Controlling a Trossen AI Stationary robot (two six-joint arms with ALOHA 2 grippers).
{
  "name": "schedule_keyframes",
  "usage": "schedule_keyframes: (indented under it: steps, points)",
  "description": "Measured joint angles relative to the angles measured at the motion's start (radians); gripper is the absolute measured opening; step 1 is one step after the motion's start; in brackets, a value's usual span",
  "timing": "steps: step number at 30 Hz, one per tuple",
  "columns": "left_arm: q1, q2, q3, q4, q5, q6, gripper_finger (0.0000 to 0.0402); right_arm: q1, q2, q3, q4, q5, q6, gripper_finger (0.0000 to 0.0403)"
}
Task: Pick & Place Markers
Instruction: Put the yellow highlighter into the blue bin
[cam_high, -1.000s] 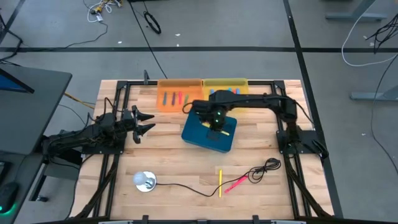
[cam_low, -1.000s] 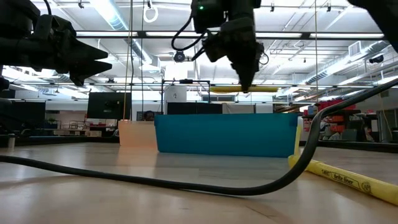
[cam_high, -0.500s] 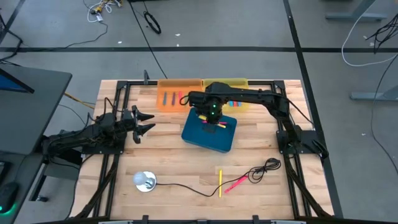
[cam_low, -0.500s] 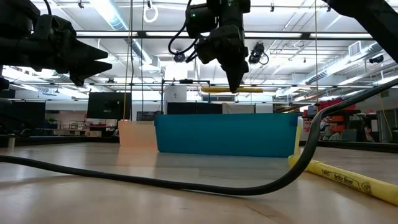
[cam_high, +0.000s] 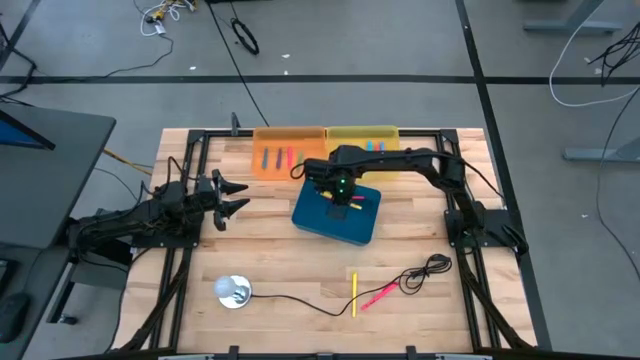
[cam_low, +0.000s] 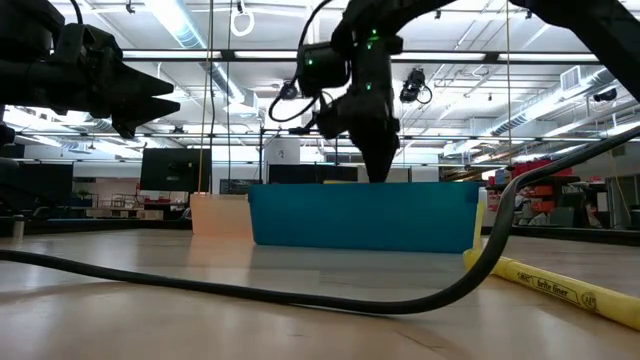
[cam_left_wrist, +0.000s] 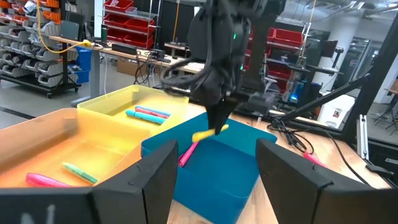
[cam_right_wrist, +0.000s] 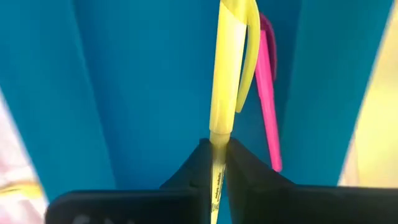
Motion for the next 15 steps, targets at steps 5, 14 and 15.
schedule_keyframes:
  steps: [5, 14, 15]
  points:
    - [0.000, 0.000, 0.000, 0.000, 0.000, 0.000, 0.0222, 0.000, 0.041, -0.039, 0.047, 0.002, 0.003, 0.0018]
    - [0.000, 0.000, 0.000, 0.000, 0.000, 0.000, 0.0222, 0.004, 0.129, -0.040, 0.049, 0.067, -0.006, 0.0018]
    - [0.000, 0.000, 0.000, 0.000, 0.000, 0.000, 0.0222, 0.004, 0.134, -0.040, 0.049, 0.067, -0.010, 0.0018]
